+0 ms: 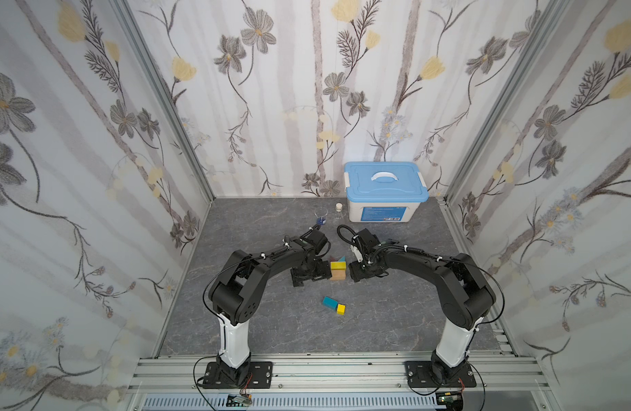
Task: Assemble a carrot with building blocks
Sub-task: Assemble the building block at the center of the board.
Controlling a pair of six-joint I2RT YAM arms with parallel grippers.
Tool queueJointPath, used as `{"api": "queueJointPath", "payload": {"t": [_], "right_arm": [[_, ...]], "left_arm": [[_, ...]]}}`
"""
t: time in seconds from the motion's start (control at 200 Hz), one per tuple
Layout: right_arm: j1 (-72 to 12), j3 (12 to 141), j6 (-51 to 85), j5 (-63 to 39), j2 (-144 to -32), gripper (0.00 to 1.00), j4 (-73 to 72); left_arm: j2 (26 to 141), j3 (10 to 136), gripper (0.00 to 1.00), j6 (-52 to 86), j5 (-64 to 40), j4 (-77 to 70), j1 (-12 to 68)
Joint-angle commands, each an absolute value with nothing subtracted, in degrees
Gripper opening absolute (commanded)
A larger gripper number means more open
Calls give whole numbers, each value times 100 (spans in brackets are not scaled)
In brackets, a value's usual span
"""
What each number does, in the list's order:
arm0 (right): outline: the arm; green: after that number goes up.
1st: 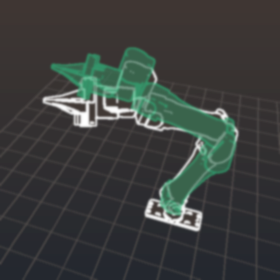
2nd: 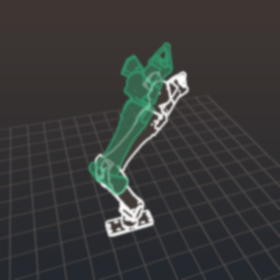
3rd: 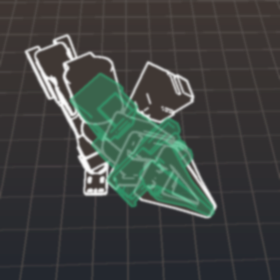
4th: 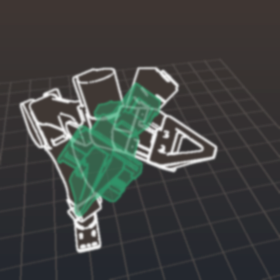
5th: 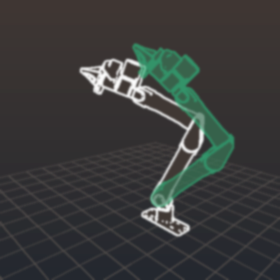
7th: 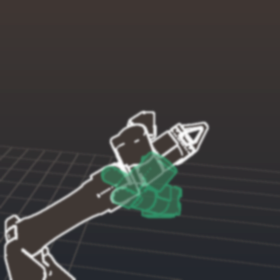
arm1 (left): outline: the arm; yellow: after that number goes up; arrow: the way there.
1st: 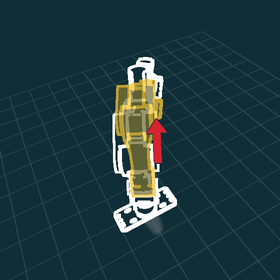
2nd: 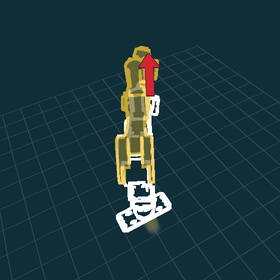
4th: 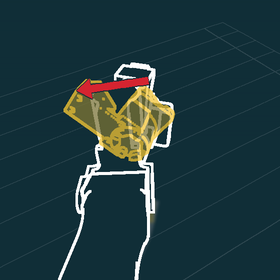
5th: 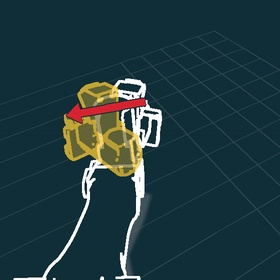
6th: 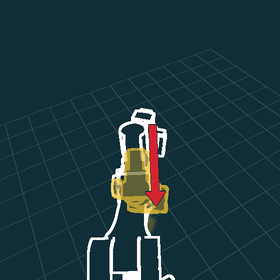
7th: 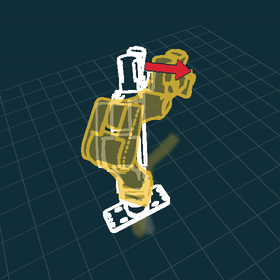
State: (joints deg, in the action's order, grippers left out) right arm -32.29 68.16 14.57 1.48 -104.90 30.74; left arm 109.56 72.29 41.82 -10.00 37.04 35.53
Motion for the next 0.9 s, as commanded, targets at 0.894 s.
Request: {"api": "queueJointPath", "payload": {"t": [0.894], "right_arm": [[-3232, 6828, 1503, 95, -10441, 68, 3099]], "left_arm": [[11224, 7638, 99, 4228, -391, 3871, 3797]]}}
